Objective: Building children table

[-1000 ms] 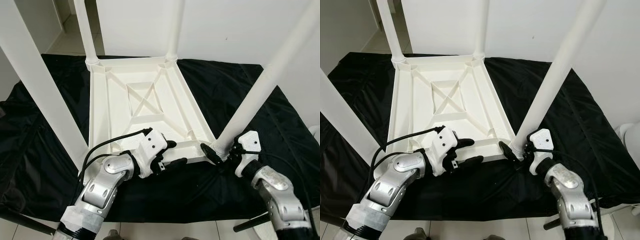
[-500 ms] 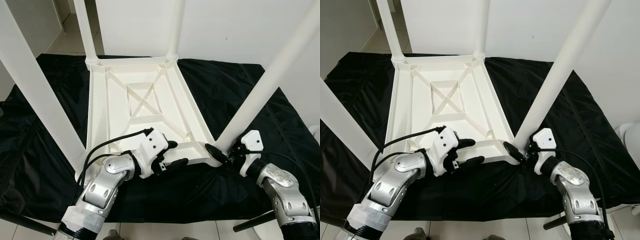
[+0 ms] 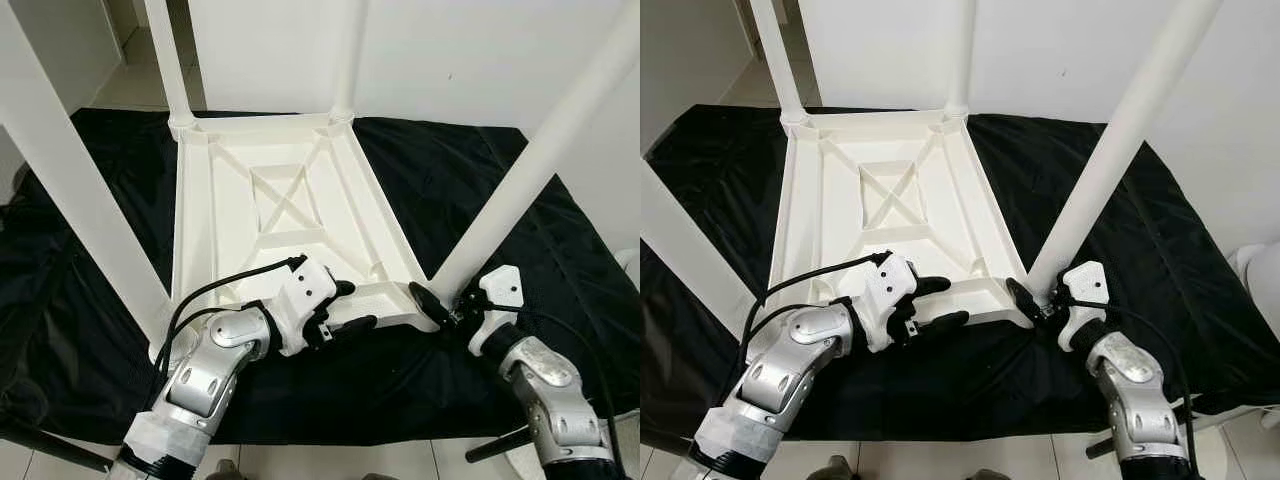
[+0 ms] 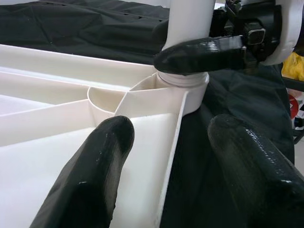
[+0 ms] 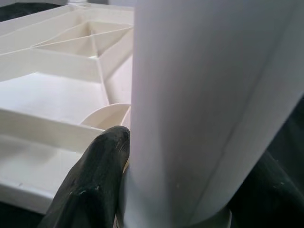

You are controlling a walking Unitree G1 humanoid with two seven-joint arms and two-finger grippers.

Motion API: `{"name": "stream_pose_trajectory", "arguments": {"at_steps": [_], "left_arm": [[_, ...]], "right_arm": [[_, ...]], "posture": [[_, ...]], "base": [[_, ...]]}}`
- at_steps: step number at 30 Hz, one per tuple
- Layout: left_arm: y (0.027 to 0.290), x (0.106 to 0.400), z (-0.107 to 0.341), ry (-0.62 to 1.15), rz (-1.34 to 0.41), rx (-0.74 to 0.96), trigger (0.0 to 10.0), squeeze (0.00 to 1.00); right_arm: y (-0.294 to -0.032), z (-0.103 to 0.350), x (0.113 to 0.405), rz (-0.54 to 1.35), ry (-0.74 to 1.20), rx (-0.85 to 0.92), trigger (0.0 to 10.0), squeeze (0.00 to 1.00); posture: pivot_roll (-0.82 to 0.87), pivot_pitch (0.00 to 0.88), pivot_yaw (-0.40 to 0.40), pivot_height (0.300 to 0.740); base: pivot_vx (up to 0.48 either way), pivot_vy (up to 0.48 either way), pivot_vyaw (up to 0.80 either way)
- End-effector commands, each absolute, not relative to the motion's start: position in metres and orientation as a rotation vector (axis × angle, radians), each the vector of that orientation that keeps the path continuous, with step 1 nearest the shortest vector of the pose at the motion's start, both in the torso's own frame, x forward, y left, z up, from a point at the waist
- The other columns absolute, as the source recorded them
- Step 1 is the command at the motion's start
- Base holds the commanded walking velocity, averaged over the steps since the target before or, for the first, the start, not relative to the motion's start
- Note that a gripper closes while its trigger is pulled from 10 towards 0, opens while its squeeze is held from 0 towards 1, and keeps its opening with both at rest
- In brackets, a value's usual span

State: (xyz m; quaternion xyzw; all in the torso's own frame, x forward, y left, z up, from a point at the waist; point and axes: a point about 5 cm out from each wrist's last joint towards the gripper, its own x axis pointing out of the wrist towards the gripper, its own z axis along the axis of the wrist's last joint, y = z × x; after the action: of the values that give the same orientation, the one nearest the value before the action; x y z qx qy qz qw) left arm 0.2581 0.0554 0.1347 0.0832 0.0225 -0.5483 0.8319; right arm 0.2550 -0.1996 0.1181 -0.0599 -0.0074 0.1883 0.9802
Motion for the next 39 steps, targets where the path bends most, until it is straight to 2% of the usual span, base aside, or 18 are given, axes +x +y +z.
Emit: {"name": "stream_pose_trajectory", "arguments": {"at_steps": [1,9,12,13,20,28,29,32,37,39], "left_arm": [[0.057,0.262,0.135,0.041,-1.075,0.180,10.0,0.00],[0.057,0.262,0.136,0.032,-1.079,0.185,10.0,0.00],[0.058,0.263,0.135,0.031,-1.074,0.186,10.0,0.00],[0.058,0.263,0.136,0.028,-1.069,0.187,10.0,0.00],[0.057,0.264,0.137,0.011,-1.040,0.178,10.0,0.00],[0.056,0.265,0.138,0.003,-1.032,0.176,10.0,0.00],[0.056,0.266,0.139,0.000,-1.033,0.178,10.0,0.00],[0.056,0.267,0.139,-0.002,-1.033,0.178,10.0,0.00],[0.056,0.268,0.140,-0.007,-1.031,0.176,10.0,0.00],[0.055,0.267,0.140,-0.008,-1.033,0.177,10.0,0.00]], "right_arm": [[-0.199,0.115,0.253,0.252,0.005,-0.110,10.0,0.00],[-0.181,0.113,0.250,0.095,-0.011,-0.024,10.0,0.00],[-0.176,0.110,0.250,0.001,-0.004,0.011,10.0,0.00],[-0.168,0.110,0.250,-0.081,-0.002,0.022,10.0,0.00],[-0.149,0.114,0.249,-0.200,-0.009,0.046,10.0,0.00],[-0.140,0.117,0.249,-0.204,-0.008,0.020,10.0,0.00],[-0.141,0.118,0.247,-0.180,-0.029,0.042,10.0,1.00],[-0.144,0.120,0.246,-0.165,-0.042,0.047,10.0,1.00],[-0.154,0.130,0.238,-0.036,-0.130,0.017,10.0,1.00],[-0.168,0.131,0.231,0.046,-0.128,0.007,10.0,1.00]], "posture": [[0.02,0.027,-0.028,0.740],[0.02,0.026,-0.035,0.740],[0.02,0.026,-0.037,0.740],[0.03,0.026,-0.041,0.740],[0.03,0.022,-0.051,0.740],[0.03,0.020,-0.054,0.740],[0.03,0.017,-0.055,0.740],[0.03,0.014,-0.056,0.740],[0.03,0.012,-0.056,0.740],[0.03,0.012,-0.055,0.740]], "base": [[0.000,0.000,0.00],[0.000,0.000,0.00],[0.000,0.000,0.00],[0.000,0.000,0.00],[0.000,0.000,0.00],[0.000,0.000,0.00],[0.000,0.000,0.00],[0.000,0.000,0.00],[0.000,0.000,0.00],[0.000,0.000,0.00]]}}
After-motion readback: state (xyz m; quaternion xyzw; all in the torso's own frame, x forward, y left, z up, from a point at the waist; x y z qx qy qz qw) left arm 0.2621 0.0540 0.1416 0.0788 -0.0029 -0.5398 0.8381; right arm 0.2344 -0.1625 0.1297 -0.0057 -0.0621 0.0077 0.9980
